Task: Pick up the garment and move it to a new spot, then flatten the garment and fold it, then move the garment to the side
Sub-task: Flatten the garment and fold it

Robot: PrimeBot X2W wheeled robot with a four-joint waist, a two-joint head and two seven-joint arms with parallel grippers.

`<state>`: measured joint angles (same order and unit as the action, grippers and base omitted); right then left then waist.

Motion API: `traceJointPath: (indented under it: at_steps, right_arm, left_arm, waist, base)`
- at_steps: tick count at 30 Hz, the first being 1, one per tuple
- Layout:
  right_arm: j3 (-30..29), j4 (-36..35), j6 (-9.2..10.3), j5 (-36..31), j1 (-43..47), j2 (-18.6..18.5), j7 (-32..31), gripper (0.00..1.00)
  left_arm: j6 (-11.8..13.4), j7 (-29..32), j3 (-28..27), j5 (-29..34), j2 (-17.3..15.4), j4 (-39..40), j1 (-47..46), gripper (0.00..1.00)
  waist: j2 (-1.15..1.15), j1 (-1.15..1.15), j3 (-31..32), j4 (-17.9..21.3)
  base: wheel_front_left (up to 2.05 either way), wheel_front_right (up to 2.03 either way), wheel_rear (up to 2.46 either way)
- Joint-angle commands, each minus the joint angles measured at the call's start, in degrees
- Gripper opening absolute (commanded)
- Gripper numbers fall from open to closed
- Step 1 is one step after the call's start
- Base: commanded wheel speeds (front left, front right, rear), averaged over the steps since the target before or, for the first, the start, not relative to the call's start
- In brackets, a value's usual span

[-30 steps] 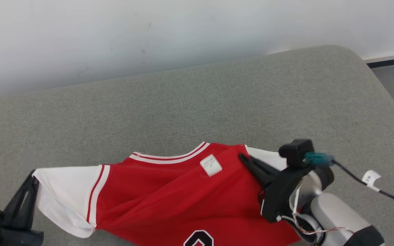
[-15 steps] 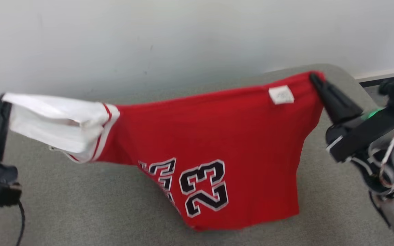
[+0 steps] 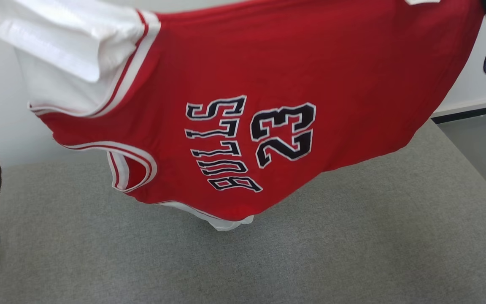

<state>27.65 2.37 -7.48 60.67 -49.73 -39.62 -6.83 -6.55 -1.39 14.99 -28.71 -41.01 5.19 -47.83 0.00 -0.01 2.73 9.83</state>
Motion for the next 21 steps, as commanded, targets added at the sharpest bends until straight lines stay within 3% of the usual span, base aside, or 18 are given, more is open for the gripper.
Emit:
traceJointPath:
  at_steps: [1,8,14,21]
  right_arm:
    - [0.8,0.9,-0.03,1.2,-1.5,-1.1,-0.5,0.00]
    - [5.0,5.1,-0.03,3.6,-6.9,-3.7,0.4,0.00]
    - [9.1,6.6,-0.03,5.5,-8.0,-4.5,1.8,0.00]
    - [14.6,11.5,-0.03,6.2,-10.9,-1.6,2.3,0.00]
  left_arm:
    - [-0.2,0.8,0.9,-0.1,-0.6,-1.0,-2.3,0.00]
    - [-0.8,4.9,5.0,-4.4,0.1,-5.8,-11.6,0.00]
    - [-0.2,11.2,5.1,-14.1,3.8,-9.9,-14.1,0.00]
    - [2.0,14.4,6.2,-16.5,7.9,-16.2,-16.7,0.00]
  waist:
    - [0.00,0.01,0.5,0.0]
    - [0.00,0.01,1.3,-0.3]
    - [0.00,0.01,0.3,-1.0]
    - [0.00,0.01,-3.9,-2.2]
  base:
    - [0.00,0.00,0.00]
    - [0.00,0.00,0.00]
    - [0.00,0.00,0.00]
    - [0.00,0.00,0.00]
